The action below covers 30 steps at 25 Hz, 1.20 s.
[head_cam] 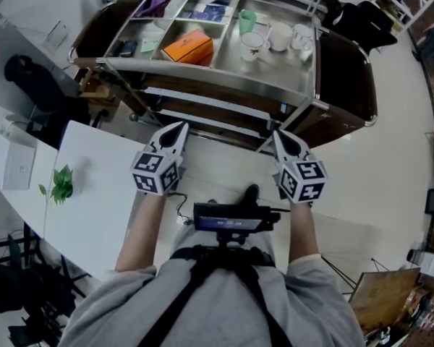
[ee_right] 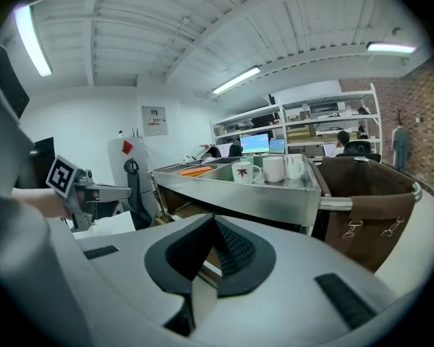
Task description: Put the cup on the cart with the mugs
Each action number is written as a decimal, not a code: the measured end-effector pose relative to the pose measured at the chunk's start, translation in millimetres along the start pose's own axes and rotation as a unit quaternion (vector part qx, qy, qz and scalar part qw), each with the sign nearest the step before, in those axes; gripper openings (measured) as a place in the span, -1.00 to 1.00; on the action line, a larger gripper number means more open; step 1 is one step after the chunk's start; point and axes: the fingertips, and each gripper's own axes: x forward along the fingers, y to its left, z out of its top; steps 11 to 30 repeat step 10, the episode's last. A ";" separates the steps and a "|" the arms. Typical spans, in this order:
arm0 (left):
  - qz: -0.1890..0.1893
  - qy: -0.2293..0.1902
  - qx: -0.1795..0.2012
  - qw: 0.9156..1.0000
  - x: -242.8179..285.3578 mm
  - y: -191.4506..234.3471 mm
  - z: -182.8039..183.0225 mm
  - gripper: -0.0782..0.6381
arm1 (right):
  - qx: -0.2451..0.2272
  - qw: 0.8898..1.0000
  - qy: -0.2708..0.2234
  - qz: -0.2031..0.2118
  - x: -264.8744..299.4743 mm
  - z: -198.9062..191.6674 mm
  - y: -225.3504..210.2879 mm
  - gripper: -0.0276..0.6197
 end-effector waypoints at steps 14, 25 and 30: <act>-0.008 0.006 0.002 1.000 -5.8 -3.4 -7.3 -0.78 | -0.006 1.000 -0.002 -0.002 -4.6 0.7 6.8 -0.92; -0.008 0.006 0.002 1.000 -5.8 -3.4 -7.3 -0.78 | -0.006 1.000 -0.002 -0.002 -4.6 0.7 6.8 -0.92; -0.008 0.006 0.002 1.000 -5.8 -3.4 -7.3 -0.78 | -0.006 1.000 -0.002 -0.002 -4.6 0.7 6.8 -0.92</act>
